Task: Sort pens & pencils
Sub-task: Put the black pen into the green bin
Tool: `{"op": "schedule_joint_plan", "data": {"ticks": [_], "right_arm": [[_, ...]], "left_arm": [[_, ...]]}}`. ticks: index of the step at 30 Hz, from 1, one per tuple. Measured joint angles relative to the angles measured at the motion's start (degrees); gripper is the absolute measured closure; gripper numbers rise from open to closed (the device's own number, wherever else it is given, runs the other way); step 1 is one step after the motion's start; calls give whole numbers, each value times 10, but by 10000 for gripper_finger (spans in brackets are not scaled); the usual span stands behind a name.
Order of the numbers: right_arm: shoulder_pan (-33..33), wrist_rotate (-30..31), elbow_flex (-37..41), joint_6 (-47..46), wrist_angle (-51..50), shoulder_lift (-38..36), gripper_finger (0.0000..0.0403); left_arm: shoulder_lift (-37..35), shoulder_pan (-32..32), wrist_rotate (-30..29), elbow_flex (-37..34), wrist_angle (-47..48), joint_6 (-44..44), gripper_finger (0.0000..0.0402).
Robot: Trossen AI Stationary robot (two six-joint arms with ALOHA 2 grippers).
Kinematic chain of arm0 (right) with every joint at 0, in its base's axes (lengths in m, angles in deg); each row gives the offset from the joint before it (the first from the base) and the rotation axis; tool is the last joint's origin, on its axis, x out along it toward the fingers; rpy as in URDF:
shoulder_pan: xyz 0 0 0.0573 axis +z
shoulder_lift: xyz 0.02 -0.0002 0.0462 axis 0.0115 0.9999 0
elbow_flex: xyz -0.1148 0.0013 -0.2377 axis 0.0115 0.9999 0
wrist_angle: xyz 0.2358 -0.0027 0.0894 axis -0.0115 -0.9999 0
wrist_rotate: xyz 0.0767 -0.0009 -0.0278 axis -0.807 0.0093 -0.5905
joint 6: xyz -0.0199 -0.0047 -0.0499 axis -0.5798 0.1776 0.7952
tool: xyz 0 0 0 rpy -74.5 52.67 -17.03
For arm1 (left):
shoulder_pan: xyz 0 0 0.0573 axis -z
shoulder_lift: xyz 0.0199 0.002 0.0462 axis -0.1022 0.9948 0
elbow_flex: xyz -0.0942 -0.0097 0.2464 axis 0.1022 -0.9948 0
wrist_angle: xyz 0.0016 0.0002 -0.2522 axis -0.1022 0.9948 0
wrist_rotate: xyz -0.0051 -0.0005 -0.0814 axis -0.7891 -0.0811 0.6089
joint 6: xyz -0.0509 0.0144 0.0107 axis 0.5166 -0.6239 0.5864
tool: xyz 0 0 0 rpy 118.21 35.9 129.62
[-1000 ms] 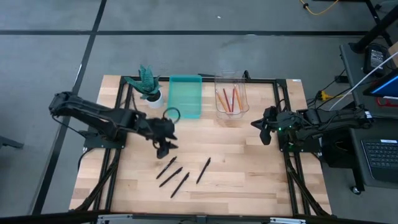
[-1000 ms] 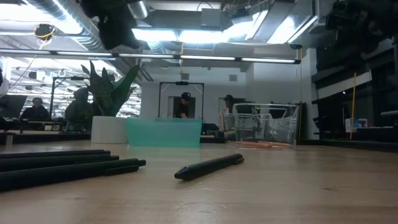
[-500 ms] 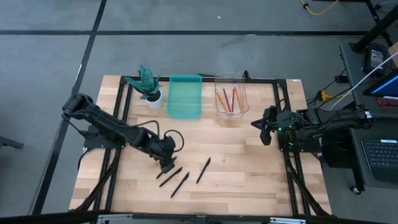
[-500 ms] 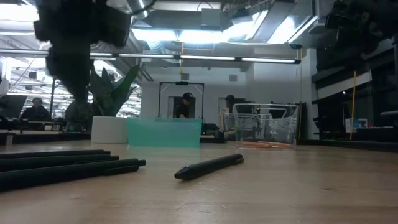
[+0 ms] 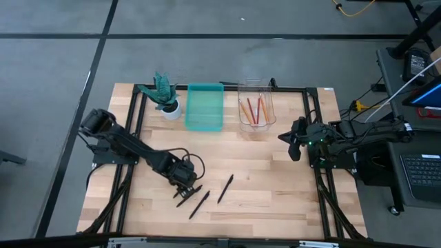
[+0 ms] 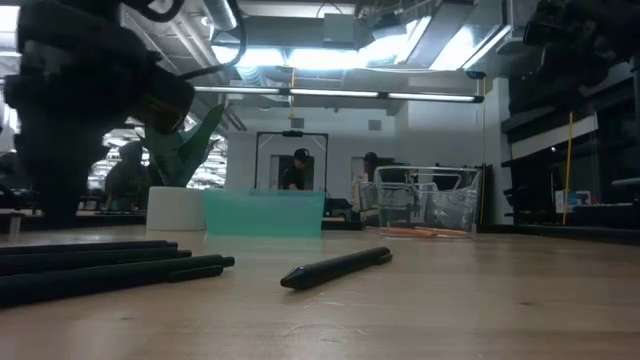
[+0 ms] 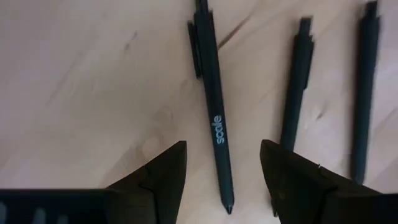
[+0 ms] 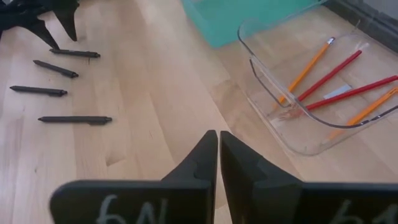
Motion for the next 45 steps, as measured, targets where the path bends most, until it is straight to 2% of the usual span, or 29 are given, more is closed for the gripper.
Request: {"op": "schedule_joint_plan", "data": {"ticks": [12,21,28,34,41,45], "right_arm": [[0,0,0,14,0,0,382],[0,0,0,17,0,0,382],[0,0,0,48,0,0,382],[0,0,0,59,0,0,382],[0,0,0,59,0,0,382],[0,0,0,59,0,0,382]], "left_arm": [[53,6,-19,3,-16,18,204],[63,-1,-26,5,17,42,208],[66,-1,-28,9,37,59,246],[68,-8,-34,23,108,57,267],[68,-21,-54,23,140,11,287],[68,-32,-53,22,136,-5,322]]}}
